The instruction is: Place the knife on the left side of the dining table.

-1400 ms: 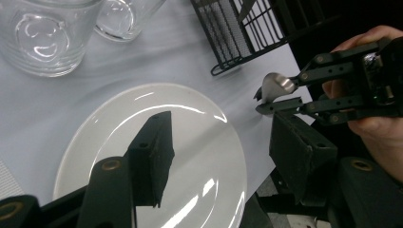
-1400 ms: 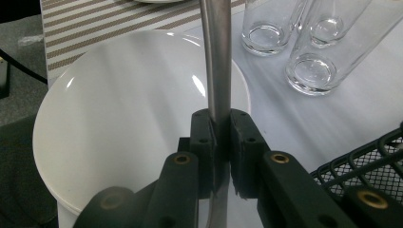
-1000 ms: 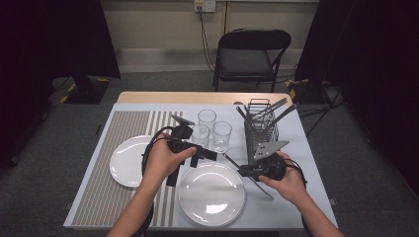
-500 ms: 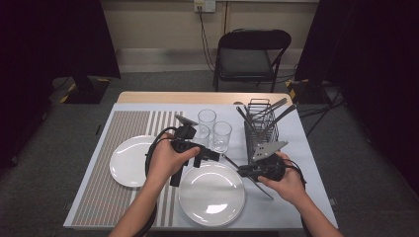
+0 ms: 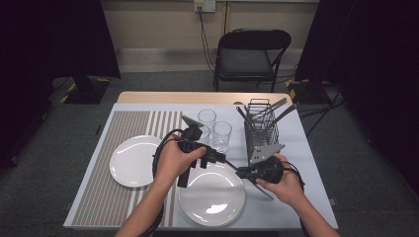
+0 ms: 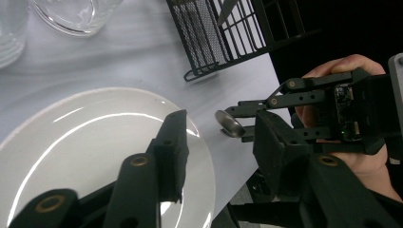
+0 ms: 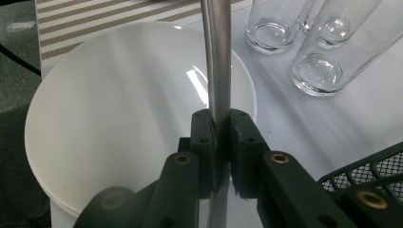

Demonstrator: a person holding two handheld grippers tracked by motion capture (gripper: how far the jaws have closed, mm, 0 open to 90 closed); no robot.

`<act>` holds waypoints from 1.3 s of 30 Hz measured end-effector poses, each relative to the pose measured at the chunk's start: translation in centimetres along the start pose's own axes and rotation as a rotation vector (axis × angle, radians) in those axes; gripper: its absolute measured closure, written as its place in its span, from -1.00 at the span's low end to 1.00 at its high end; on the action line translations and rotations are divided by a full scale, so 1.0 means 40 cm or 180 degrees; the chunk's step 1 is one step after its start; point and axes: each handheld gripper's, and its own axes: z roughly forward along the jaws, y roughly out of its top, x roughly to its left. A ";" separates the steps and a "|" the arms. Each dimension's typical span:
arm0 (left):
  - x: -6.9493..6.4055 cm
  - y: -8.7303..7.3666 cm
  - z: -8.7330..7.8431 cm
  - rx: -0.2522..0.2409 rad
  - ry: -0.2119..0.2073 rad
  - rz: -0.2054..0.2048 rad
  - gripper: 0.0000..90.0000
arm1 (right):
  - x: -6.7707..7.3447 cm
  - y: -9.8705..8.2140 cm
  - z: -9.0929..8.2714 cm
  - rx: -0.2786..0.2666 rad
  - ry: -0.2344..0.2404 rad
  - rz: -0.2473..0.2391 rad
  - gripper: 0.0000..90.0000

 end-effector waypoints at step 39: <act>-0.043 0.009 0.010 0.0128 0.0043 0.0121 0.81 | 0.003 -0.006 -0.007 -0.0094 0.0062 0.0066 0.74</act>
